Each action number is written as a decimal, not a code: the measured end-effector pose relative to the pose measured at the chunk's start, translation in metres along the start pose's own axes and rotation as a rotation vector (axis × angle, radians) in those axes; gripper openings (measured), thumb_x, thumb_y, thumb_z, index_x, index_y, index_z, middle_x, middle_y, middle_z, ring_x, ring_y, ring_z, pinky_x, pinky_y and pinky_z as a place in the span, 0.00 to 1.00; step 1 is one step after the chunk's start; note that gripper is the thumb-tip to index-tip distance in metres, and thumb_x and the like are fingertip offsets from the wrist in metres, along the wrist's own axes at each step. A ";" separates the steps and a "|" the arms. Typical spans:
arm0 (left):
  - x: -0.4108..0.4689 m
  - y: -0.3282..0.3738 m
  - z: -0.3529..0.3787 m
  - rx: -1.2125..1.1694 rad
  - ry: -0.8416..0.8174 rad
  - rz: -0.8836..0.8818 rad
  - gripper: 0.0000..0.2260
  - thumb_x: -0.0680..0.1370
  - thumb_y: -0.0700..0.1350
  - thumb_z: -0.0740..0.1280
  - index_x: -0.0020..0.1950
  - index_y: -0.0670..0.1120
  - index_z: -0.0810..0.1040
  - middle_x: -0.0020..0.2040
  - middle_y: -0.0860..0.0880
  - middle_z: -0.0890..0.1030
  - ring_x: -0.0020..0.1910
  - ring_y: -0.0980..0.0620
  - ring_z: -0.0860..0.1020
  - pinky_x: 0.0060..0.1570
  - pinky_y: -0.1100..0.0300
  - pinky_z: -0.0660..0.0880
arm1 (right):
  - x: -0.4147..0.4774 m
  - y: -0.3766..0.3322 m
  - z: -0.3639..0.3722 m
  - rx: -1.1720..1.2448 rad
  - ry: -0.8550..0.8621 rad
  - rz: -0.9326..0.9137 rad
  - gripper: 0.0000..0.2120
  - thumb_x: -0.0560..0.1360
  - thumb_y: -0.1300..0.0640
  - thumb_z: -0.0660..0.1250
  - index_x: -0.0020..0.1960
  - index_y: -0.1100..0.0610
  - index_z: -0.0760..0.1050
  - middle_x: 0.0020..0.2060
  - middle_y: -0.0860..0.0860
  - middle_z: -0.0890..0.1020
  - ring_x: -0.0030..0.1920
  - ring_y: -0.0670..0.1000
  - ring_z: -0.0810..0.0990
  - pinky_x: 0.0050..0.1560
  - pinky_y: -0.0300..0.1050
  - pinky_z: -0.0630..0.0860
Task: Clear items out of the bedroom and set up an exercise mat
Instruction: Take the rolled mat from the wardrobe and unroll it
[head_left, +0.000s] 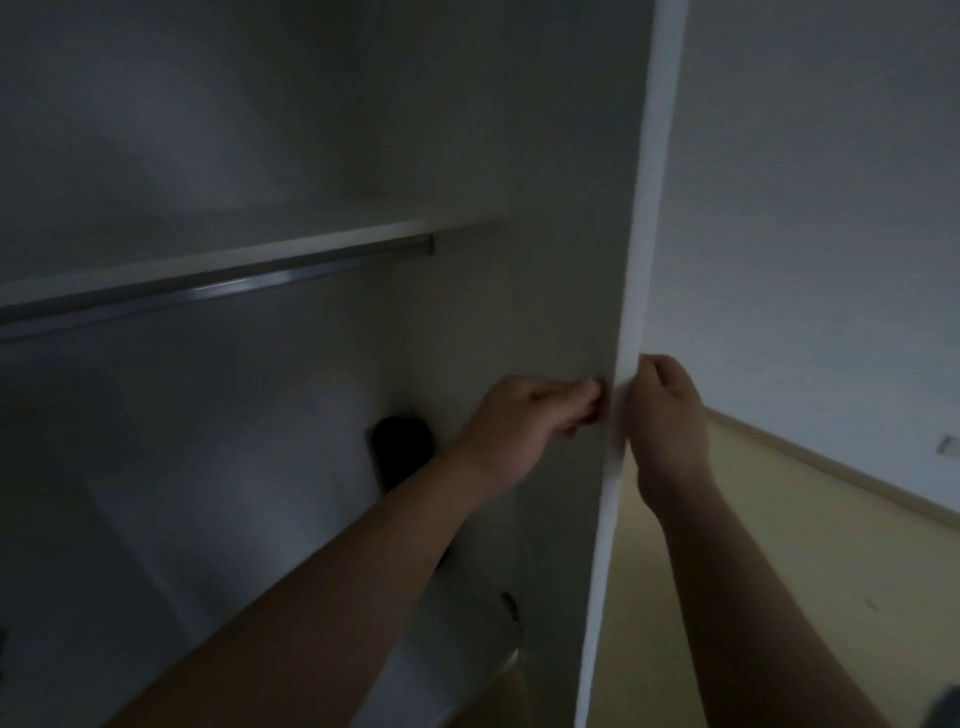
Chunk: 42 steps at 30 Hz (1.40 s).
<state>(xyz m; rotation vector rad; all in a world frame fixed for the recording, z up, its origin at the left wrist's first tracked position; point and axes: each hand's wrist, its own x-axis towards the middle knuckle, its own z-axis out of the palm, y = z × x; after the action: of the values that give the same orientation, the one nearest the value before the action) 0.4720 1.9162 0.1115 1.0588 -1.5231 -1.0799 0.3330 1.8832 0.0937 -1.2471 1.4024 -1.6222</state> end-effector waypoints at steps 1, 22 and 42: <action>0.006 -0.001 0.009 0.006 -0.032 0.021 0.19 0.75 0.56 0.69 0.57 0.44 0.84 0.55 0.45 0.85 0.58 0.49 0.82 0.64 0.50 0.76 | 0.004 0.002 -0.008 -0.004 0.046 0.017 0.19 0.76 0.43 0.59 0.45 0.57 0.80 0.42 0.53 0.84 0.46 0.55 0.83 0.51 0.56 0.79; 0.060 -0.066 0.034 -0.108 0.119 -0.085 0.22 0.77 0.53 0.66 0.67 0.42 0.78 0.64 0.47 0.81 0.65 0.53 0.77 0.72 0.52 0.67 | -0.013 0.058 -0.033 -0.228 0.436 -0.068 0.26 0.79 0.49 0.60 0.76 0.54 0.68 0.71 0.53 0.74 0.70 0.53 0.72 0.72 0.51 0.68; 0.002 -0.240 -0.172 0.369 0.447 -0.382 0.12 0.82 0.44 0.62 0.62 0.49 0.81 0.59 0.52 0.83 0.60 0.53 0.79 0.64 0.50 0.75 | -0.054 0.165 0.173 -0.494 -0.542 0.172 0.15 0.83 0.54 0.60 0.66 0.55 0.77 0.54 0.54 0.84 0.43 0.49 0.82 0.49 0.40 0.78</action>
<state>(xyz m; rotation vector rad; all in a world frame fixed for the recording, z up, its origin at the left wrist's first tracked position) 0.6683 1.8352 -0.0935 1.7698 -1.2019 -0.7440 0.4952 1.8350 -0.0836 -1.6318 1.5335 -0.7479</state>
